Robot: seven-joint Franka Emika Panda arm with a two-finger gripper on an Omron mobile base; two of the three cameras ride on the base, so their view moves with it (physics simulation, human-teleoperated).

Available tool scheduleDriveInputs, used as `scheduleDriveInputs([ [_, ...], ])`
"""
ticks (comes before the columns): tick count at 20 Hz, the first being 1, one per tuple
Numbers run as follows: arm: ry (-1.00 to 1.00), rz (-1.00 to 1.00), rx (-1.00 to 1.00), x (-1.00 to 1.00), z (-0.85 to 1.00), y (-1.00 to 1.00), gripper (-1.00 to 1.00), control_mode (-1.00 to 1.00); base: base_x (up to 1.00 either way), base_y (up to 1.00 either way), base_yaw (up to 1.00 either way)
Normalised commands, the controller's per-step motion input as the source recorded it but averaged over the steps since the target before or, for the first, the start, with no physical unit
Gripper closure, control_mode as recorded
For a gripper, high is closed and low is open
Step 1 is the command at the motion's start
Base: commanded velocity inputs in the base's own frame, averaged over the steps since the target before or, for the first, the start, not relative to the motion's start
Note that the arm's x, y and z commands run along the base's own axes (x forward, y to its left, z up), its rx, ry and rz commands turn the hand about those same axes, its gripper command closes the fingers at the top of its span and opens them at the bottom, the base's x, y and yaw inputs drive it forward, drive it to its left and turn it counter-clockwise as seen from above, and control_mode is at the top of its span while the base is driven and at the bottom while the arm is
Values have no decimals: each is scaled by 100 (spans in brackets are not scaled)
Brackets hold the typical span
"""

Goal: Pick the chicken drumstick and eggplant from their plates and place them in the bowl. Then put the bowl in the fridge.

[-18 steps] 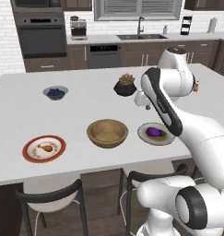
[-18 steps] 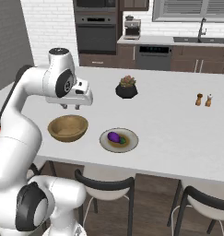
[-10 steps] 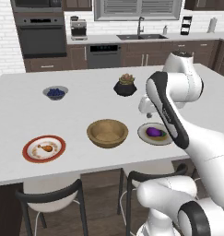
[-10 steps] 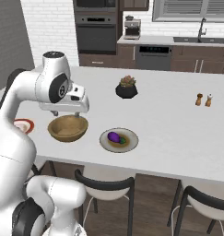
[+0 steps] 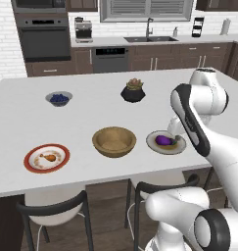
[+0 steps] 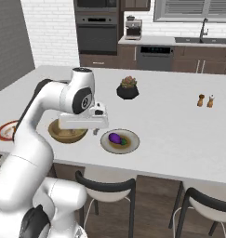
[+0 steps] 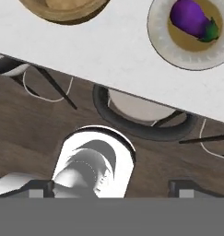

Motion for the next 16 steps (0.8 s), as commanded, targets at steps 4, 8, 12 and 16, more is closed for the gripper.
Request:
scheduleDriveInputs([
  [4, 10, 27, -1, 43, -49, -52, -100, -100, 0, 0, 0],
  [8, 2, 27, 0, 93, -55, -24, -100, -100, 0, 0, 0],
  [12, 0, 31, 0, 99, -41, -13, -100, -100, 0, 0, 0],
  [16, 2, 25, 0, 82, -39, 0, -100, -100, 0, 0, 0],
])
